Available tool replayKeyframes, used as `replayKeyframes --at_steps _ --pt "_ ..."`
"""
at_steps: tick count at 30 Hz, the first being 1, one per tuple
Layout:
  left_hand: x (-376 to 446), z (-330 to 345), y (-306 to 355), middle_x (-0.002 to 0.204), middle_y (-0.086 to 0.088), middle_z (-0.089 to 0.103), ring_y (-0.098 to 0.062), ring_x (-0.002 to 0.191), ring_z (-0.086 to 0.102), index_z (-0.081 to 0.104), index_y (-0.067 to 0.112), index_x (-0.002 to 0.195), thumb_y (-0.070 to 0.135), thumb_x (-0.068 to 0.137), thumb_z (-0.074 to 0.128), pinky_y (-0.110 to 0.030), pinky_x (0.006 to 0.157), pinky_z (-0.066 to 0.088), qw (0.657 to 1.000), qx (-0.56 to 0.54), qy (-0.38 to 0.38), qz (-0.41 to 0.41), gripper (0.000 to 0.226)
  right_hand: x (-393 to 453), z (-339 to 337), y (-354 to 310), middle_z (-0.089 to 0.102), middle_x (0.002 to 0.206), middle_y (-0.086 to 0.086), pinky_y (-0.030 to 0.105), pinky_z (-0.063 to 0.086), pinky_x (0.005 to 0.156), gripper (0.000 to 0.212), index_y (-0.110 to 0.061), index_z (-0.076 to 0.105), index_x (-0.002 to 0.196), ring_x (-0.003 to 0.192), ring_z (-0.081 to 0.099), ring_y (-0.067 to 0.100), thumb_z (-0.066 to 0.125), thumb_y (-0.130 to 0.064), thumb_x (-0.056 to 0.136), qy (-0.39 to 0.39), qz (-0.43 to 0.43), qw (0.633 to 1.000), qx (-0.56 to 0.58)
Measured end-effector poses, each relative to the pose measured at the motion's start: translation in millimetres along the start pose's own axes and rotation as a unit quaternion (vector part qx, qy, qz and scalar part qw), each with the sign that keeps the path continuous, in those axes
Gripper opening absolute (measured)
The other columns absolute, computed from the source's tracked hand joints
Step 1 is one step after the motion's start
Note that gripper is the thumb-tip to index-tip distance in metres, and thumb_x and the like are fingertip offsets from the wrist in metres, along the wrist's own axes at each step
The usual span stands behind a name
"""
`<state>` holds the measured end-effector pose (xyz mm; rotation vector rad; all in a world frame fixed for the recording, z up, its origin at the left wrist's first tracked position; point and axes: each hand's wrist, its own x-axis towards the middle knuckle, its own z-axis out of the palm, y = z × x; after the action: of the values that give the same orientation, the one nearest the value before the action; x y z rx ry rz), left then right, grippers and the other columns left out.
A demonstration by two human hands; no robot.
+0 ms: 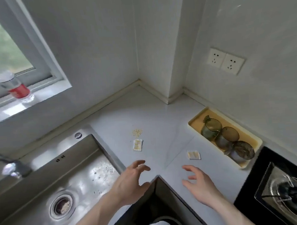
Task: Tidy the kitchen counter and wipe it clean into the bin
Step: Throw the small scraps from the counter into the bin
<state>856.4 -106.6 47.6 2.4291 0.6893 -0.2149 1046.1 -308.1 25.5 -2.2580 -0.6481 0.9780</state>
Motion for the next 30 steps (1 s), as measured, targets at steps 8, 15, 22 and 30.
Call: replayKeyframes --at_steps 8,15,22,30 --pt "-165 40 -14 0.158 0.022 0.028 -0.008 0.138 0.045 0.049 0.041 0.137 0.047 0.093 0.061 -0.029 0.110 0.041 0.972 -0.051 0.123 -0.193 0.047 -31 29 -35 0.056 0.131 -0.019 0.027 0.048 0.097 0.043 -0.046 0.055 0.128 0.115 0.054 -0.003 0.068 -0.030 0.091 -0.121 -0.160 0.978 -0.057" --pt "-273 60 -34 0.155 0.022 0.032 -0.006 0.135 0.047 0.054 0.041 0.133 0.046 0.091 0.065 -0.026 0.111 0.039 0.926 -0.106 0.165 -0.322 0.043 -71 76 -65 0.053 0.131 -0.026 0.019 0.046 0.084 0.045 -0.049 0.051 0.132 0.119 0.052 -0.004 0.068 -0.037 0.092 -0.200 -0.218 0.952 -0.075" --pt "-389 66 -59 0.157 0.020 0.032 -0.007 0.137 0.046 0.052 0.039 0.136 0.048 0.092 0.063 -0.029 0.113 0.040 0.871 -0.128 0.237 -0.410 0.046 -141 146 -101 0.051 0.128 -0.036 0.018 0.045 0.092 0.039 -0.055 0.052 0.124 0.116 0.050 -0.014 0.067 -0.042 0.091 -0.303 -0.325 0.889 -0.111" --pt "-435 48 -152 0.155 0.020 0.034 -0.009 0.131 0.052 0.054 0.039 0.134 0.048 0.091 0.064 -0.029 0.109 0.045 0.852 -0.136 0.247 -0.441 0.045 -163 232 -152 0.052 0.128 -0.031 0.022 0.047 0.095 0.038 -0.050 0.053 0.125 0.116 0.051 -0.009 0.067 -0.037 0.092 -0.296 -0.316 0.894 -0.117"
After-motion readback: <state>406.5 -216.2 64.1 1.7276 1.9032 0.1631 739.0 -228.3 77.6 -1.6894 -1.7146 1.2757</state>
